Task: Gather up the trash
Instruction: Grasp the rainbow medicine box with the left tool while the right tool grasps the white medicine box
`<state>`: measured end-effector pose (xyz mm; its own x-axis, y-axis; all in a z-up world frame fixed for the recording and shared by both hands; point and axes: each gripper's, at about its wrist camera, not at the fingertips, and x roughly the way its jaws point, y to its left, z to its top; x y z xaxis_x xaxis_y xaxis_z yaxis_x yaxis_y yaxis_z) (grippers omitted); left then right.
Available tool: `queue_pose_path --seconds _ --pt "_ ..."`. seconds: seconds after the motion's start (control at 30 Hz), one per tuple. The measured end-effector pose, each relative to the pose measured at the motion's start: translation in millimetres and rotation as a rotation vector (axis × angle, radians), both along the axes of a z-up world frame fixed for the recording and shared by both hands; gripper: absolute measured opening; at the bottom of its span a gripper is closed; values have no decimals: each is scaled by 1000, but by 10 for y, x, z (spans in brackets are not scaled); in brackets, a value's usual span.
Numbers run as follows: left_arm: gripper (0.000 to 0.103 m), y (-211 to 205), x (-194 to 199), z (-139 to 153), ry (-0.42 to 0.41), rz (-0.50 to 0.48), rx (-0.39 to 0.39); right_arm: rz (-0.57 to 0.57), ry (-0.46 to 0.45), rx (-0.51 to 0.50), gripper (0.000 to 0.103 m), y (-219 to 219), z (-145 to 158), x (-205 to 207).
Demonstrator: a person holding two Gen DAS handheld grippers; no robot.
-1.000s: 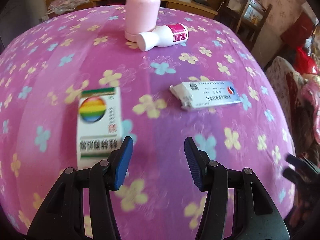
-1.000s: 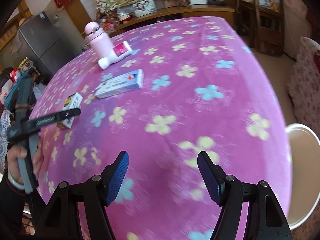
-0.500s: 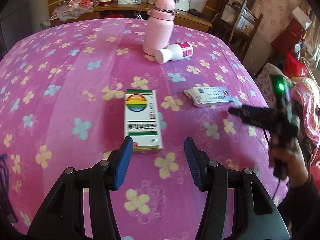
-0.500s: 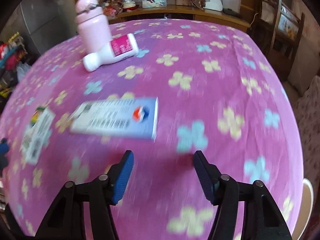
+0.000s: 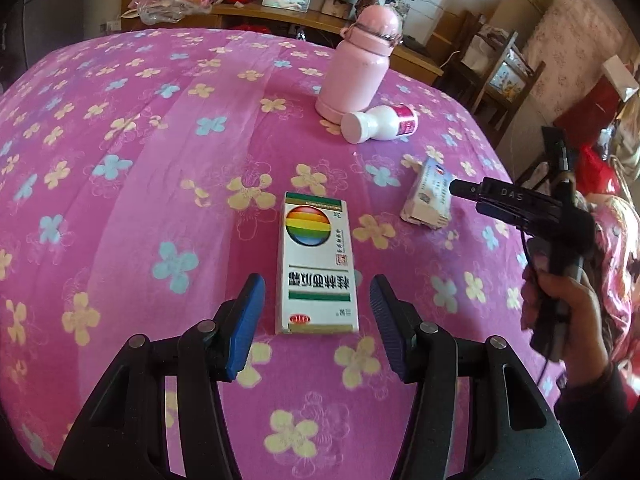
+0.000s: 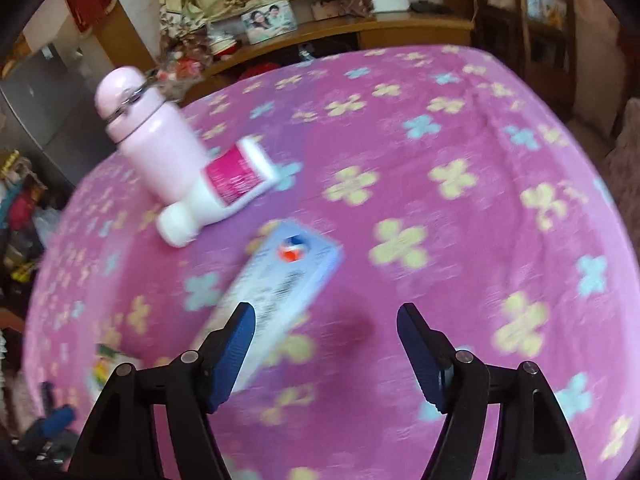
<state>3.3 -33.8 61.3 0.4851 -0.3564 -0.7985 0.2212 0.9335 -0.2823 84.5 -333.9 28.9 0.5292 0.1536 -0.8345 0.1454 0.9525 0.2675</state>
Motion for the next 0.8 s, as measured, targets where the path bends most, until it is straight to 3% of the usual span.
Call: queue_pose_path --seconds 0.1,0.23,0.3,0.47,0.63,0.77,0.8 --pt "57 -72 60 -37 0 15 10 19 17 8 73 234 -62 127" --pt "61 -153 133 -69 -21 33 49 43 6 -76 74 501 -121 280" --pt "61 -199 190 -112 -15 40 64 83 0 -115 68 580 -128 267" --pt "61 -317 277 -272 27 40 116 231 31 -129 61 562 -122 -29" --pt "61 -377 333 -373 46 65 134 363 81 -112 60 431 -98 -608" --pt "60 -430 375 -406 39 86 151 292 86 -147 72 317 -118 -841" --pt "51 -432 379 -405 38 89 145 269 81 -137 73 295 -121 -850"
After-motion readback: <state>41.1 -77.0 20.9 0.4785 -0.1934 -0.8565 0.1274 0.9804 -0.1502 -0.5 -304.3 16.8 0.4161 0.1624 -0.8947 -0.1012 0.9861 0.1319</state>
